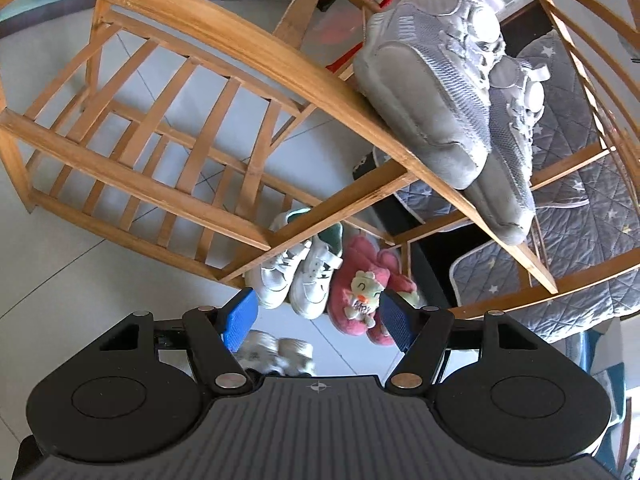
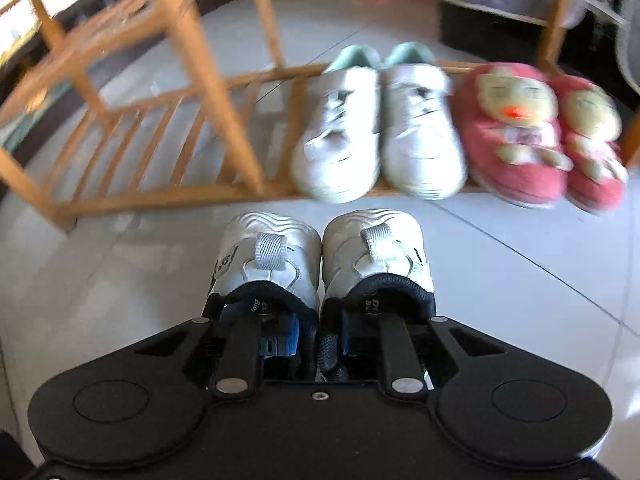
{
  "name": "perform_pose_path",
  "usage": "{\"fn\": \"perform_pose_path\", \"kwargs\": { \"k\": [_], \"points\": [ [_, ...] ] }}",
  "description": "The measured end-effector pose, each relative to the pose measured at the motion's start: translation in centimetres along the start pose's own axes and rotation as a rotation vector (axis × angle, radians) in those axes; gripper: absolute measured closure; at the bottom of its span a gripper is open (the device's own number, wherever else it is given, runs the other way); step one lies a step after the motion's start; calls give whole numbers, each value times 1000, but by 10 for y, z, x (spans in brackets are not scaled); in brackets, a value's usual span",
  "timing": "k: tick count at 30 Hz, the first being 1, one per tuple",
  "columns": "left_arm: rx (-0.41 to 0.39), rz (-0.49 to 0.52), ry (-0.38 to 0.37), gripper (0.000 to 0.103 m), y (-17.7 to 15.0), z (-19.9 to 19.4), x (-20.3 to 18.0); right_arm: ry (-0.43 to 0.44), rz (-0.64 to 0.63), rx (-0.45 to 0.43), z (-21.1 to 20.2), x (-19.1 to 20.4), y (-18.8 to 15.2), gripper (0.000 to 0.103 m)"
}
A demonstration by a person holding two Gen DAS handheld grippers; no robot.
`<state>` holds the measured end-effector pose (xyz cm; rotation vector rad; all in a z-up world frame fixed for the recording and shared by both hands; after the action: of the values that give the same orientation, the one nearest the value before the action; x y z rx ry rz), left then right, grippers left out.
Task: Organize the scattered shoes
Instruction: 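Carry the white sneakers up beside the grey sneakers on the top shelf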
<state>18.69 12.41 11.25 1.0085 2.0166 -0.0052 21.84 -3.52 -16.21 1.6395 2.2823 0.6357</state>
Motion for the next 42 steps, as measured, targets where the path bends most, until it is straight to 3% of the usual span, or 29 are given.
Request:
{"fn": "perform_pose_path", "kwargs": {
  "k": [13,24,30,36,42],
  "points": [
    [3,14,-15,35,-2,-3,-5,-98,39,-162,-127,-63,82,81],
    [19,54,-14,35,-5,-1,-12,-101,-21,-299,-229,-93,171,81],
    [38,111,-17,35,-11,7,-24,-131,-62,-370,-249,-85,202,81],
    [87,299,6,35,-28,25,-56,-114,-23,-410,-249,-84,233,81],
    [122,403,24,35,-43,39,-75,-98,-31,-442,-238,-78,252,81]
  ]
}}
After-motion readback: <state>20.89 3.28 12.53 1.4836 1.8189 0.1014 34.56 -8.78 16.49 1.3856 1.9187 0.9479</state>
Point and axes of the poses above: each gripper's, at about its wrist camera, not at the fingertips, and z roughly the way its jaws point, x to its left, y to its top, the point moved 2 cm from there along z, roughly the way its jaws point, and after that the axes turned 14 degrees about -y, right-handed, at the moved point
